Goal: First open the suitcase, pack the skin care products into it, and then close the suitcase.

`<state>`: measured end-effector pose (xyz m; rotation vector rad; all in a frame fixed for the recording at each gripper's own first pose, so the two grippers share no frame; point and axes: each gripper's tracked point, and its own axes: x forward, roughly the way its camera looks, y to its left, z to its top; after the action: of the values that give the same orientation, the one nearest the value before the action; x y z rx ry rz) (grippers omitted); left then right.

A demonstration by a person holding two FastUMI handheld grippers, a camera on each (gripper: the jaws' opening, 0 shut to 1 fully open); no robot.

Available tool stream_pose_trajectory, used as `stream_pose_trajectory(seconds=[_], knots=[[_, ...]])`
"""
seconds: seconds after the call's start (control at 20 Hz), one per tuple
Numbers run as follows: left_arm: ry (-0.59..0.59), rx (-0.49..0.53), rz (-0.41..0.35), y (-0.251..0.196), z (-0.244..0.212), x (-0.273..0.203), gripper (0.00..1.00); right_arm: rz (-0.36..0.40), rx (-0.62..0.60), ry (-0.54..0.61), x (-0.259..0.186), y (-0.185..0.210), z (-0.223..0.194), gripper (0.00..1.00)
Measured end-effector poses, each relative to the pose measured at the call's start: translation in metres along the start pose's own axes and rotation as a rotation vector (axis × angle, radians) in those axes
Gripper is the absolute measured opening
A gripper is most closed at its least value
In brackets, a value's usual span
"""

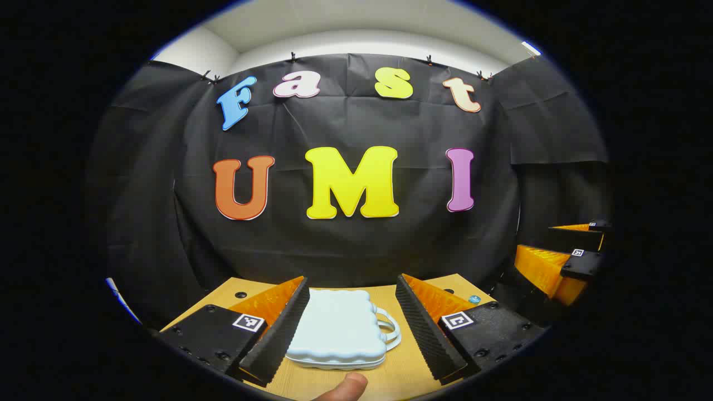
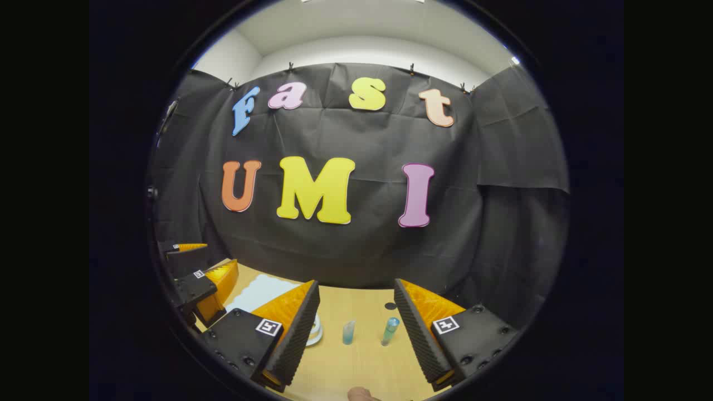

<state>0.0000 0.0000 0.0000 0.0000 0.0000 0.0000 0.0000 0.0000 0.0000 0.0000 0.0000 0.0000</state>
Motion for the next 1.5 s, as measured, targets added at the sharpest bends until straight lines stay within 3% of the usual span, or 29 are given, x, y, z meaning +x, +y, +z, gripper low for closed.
stream_pose_trajectory(seconds=[0.9,1.15,1.5], knots=[[0.019,0.032,-0.021,-0.037,-0.016,0.033,0.99,-0.04,0.005,0.058,0.038,-0.058,-0.018,0.79],[0.08,0.313,0.015,-0.042,-0.071,0.062,0.99,-0.105,-0.111,0.091,0.053,-0.108,-0.036,0.8],[0.136,0.843,0.026,-0.062,-0.153,0.098,0.98,-0.125,-0.025,0.102,0.071,-0.167,-0.055,0.8]])
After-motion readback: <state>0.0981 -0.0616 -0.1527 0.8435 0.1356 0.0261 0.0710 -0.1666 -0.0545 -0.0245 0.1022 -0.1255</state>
